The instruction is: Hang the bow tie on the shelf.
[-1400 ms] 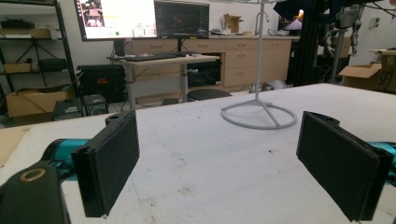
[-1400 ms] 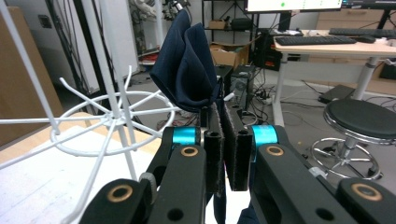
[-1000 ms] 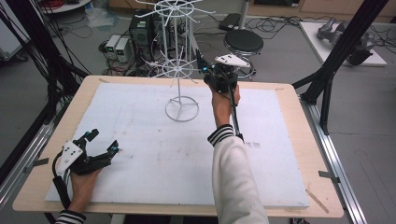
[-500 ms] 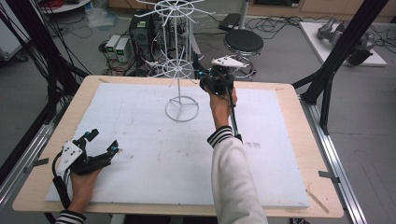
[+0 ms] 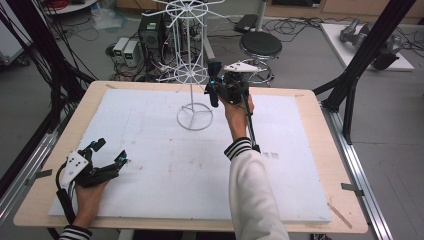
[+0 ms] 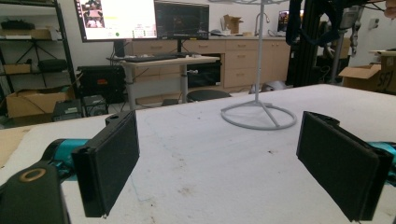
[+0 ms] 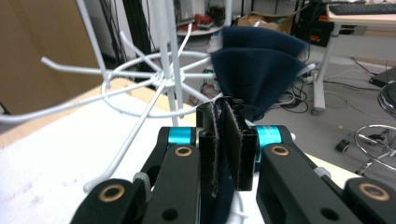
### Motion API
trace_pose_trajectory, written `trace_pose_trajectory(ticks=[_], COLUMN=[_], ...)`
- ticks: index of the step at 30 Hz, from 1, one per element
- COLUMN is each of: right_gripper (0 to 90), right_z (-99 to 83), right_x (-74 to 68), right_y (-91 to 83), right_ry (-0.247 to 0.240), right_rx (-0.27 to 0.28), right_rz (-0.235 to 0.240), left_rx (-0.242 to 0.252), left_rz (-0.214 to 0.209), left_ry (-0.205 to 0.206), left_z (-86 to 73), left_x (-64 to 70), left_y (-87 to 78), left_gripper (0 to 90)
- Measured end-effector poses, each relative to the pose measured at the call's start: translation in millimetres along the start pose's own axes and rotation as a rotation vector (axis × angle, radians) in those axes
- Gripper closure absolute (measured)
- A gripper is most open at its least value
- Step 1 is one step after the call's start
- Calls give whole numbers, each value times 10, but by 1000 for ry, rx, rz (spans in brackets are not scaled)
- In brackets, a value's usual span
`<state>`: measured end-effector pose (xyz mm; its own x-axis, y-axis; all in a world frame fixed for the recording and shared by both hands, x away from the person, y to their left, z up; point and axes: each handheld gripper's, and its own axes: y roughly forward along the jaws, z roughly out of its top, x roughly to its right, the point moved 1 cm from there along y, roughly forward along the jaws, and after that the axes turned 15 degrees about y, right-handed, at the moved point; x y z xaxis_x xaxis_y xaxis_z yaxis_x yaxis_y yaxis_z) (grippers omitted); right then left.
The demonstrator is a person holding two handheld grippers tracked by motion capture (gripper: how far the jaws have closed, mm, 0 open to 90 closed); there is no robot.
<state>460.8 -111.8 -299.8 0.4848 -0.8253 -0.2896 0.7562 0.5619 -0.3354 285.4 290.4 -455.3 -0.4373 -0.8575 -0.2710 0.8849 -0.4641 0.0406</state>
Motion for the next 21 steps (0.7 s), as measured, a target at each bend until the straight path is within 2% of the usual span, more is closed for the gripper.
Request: trace_pose_trajectory(ticks=[9,12,15,16,18,21], right_gripper=[826,828,814,810,807,795], right_z=[-36,-99,-162,-169,-161,-152], right_x=[-48,-45,-4,6,12,-3], right_y=[-24,-46,-42,-44,-53,-60], right_ry=[-38,-55,-39,-36,-31,-49], right_rx=[-62,-27,-84,-88,-79,-72], right_rz=[-4,-9,-12,-13,-6,-6], left_rx=[1,1,-1,-1,-1,-1], left_rz=[1,0,-1,-1,0,0], left_ry=[0,0,0,0,0,0], left_z=[0,0,0,0,0,0], left_x=[1,0,1,0,0,0], left_y=[0,0,1,2,1,1], left_gripper=[136,136,135,136,135,136])
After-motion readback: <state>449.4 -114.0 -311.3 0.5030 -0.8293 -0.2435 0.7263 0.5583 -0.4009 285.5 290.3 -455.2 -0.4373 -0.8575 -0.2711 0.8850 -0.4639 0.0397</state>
